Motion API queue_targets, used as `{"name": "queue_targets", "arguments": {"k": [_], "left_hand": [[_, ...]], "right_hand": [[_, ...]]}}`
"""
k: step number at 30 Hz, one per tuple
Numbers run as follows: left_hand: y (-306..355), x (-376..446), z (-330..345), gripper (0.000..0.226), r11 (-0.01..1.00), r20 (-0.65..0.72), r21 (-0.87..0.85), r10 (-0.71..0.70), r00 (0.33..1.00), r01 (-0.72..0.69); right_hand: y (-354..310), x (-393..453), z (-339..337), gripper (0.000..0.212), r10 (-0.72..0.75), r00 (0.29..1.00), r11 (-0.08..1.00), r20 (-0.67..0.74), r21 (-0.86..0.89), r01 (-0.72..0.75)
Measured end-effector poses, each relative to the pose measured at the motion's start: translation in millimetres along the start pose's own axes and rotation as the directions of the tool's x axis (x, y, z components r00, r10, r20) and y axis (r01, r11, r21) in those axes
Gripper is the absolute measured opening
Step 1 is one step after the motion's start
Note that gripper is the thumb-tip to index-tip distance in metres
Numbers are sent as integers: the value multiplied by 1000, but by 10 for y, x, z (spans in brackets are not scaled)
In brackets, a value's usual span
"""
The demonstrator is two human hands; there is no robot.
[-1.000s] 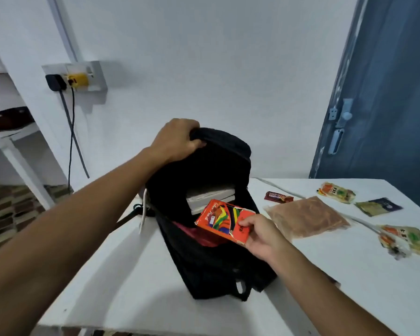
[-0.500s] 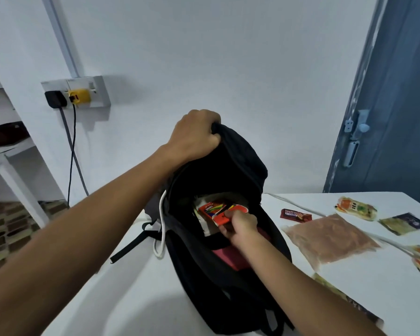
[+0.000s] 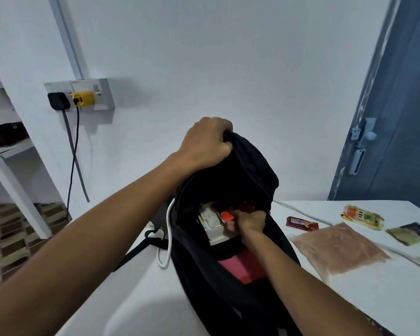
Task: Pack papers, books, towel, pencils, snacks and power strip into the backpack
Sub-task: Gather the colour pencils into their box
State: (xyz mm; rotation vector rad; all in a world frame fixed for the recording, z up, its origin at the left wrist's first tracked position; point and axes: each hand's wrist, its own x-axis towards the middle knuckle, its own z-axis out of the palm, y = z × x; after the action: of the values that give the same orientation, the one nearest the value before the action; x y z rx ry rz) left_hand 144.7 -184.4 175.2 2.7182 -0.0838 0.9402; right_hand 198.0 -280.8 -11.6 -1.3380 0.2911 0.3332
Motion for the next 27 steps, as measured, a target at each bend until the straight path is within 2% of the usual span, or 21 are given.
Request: {"name": "queue_targets", "arguments": {"k": [2,4,6,7,8,9,10,11,12,13,14,16,18,21,23,25,27], "left_hand": [[-3,-14,0,14,1000,5,-15,-7,1000,7],[-12,-23,-4,10,999,9,-29,-18,1000,18],[-20,-27,-7,12,999,7,-43,-24,1000,24],[-22,-31,-4,15,999,4,-46,-26,1000,26],[-24,-33,-1,17,999,2,-48,-26,1000,27],[-26,-32,6,17,998,1,-51,-28,1000,28],[-27,-34,12,15,998,1,-56,-29,1000,29],[-26,-37,14,13,998,3,-62,-28,1000,28],[-21,-47,15,12,997,6,-68,-25,1000,26],[-13,-62,15,11,997,12,-76,-20,1000,21],[-11,-80,9,11,996,21,-86,-14,1000,15],[-11,-125,-1,10,993,51,-120,-3,999,9],[-11,-167,-23,7,990,84,-142,5,996,7],[-9,-201,-42,9,987,109,-161,-2,994,19],[-4,-231,-48,8,986,119,-163,-7,993,26],[-8,-269,-55,8,986,126,-164,-15,992,35],[-8,-307,-67,8,986,130,-162,-16,991,37]], "right_hand": [[33,3,-4,43,23,999,994,24,107,-26],[61,-22,-30,51,-26,999,994,-42,108,30],[91,-80,-83,40,-269,958,960,-100,-106,258],[120,-143,-100,31,-446,894,869,-36,-254,424],[149,-199,-107,23,-625,774,674,102,-430,601],[193,-205,-97,21,-733,619,383,282,-580,719],[240,-167,-75,26,-723,500,84,476,-659,748],[281,-90,-54,34,-622,483,-131,616,-691,711],[294,-26,-46,40,-477,568,-221,670,-717,661],[284,29,-64,44,-350,665,-265,660,-751,605],[253,75,-88,47,-271,729,-298,629,-775,558],[155,127,-144,55,-221,787,-313,576,-806,502],[59,138,-131,55,-191,798,-295,571,-809,509],[25,141,-78,46,-64,809,-355,584,-771,528],[45,224,-88,47,-42,820,-334,570,-782,527],[44,311,-113,47,-24,813,-320,582,-775,546],[15,381,-136,45,36,803,-364,594,-741,565]]}}
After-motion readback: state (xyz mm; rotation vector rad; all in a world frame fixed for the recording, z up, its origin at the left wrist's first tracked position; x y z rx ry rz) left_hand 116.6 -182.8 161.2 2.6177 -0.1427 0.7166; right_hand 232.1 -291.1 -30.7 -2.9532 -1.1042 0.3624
